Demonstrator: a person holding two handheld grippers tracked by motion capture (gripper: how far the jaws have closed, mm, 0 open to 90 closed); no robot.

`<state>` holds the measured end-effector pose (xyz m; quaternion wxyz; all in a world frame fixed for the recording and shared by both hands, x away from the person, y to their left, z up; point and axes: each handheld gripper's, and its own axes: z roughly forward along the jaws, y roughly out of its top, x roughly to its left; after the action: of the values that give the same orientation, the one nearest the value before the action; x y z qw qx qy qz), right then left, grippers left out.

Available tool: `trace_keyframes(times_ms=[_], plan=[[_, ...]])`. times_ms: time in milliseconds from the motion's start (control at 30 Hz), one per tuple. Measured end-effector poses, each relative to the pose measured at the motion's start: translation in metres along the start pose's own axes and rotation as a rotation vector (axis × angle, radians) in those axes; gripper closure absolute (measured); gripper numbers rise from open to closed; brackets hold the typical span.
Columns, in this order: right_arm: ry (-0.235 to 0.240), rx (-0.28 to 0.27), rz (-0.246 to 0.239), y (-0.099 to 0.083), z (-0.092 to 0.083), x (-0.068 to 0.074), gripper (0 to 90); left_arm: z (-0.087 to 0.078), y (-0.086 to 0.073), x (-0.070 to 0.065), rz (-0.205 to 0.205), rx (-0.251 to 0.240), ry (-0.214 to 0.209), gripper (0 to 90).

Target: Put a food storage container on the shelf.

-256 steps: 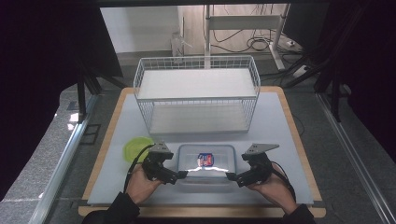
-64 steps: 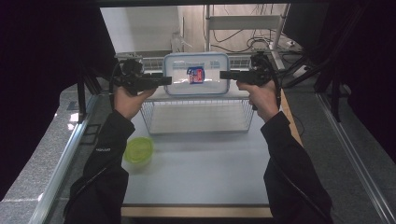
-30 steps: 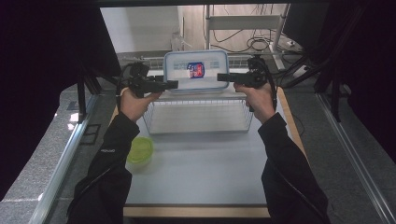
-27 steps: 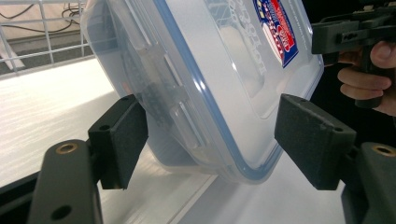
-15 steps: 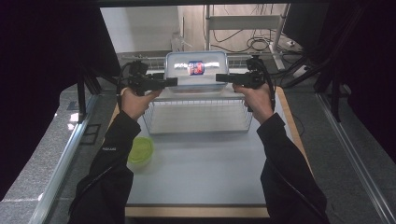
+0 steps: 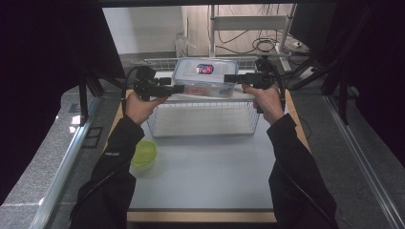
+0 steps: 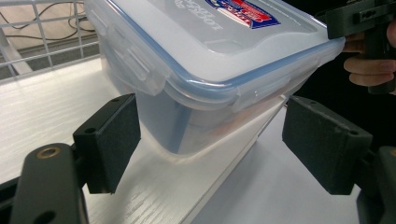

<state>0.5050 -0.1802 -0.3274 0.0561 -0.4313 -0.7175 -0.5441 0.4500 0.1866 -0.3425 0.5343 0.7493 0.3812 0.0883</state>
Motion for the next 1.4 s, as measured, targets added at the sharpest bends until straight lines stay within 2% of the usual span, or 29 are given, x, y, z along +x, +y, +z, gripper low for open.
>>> trace_keyframes(times_ms=[167,267,400,500,533,600,700,800,867,967,1167,1267,1333,1400], plan=[[-0.021,0.002,-0.030,0.000,-0.006,0.000,13.5,-0.003,-0.002,0.000,0.008,-0.007,-0.007,20.2],[0.004,-0.004,-0.042,0.000,-0.012,0.000,15.0,-0.005,-0.002,-0.001,0.014,-0.018,-0.005,21.7],[-0.042,-0.003,-0.148,-0.005,-0.018,0.012,19.2,-0.007,-0.002,-0.001,0.026,-0.025,-0.001,25.6],[-0.066,0.003,-0.211,-0.014,-0.022,0.024,27.9,-0.007,-0.003,-0.003,0.039,-0.023,0.021,30.7],[-0.103,0.008,-0.245,-0.018,-0.024,0.029,35.0,-0.007,-0.003,-0.003,0.040,-0.022,0.028,32.3],[-0.141,0.028,-0.289,-0.024,-0.024,0.035,43.0,-0.006,-0.003,-0.003,0.034,-0.023,0.028,35.2],[-0.189,0.042,-0.336,-0.032,-0.020,0.039,52.3,-0.004,-0.003,-0.004,0.034,-0.019,0.044,38.9],[-0.253,0.039,-0.364,-0.033,-0.014,0.040,56.1,-0.002,-0.002,-0.005,0.039,-0.008,0.071,41.2],[-0.259,0.033,-0.361,-0.031,-0.011,0.040,57.4,-0.002,-0.002,-0.004,0.041,-0.007,0.068,43.6],[-0.263,0.026,-0.357,-0.028,-0.005,0.039,58.4,-0.002,-0.003,-0.004,0.049,-0.003,0.098,44.5],[-0.294,0.011,-0.351,-0.022,0.008,0.039,60.9,-0.006,-0.004,0.000,0.034,-0.009,0.119,47.7],[-0.318,-0.001,-0.351,-0.020,0.013,0.039,63.2,-0.006,-0.004,0.000,0.024,-0.012,0.139,52.2],[-0.328,-0.006,-0.345,-0.019,0.015,0.038,63.2,-0.005,-0.003,0.000,0.032,-0.008,0.154,52.3],[-0.329,-0.009,-0.344,-0.019,0.015,0.038,63.2,-0.004,-0.004,-0.002,0.057,0.006,0.182,53.9]])
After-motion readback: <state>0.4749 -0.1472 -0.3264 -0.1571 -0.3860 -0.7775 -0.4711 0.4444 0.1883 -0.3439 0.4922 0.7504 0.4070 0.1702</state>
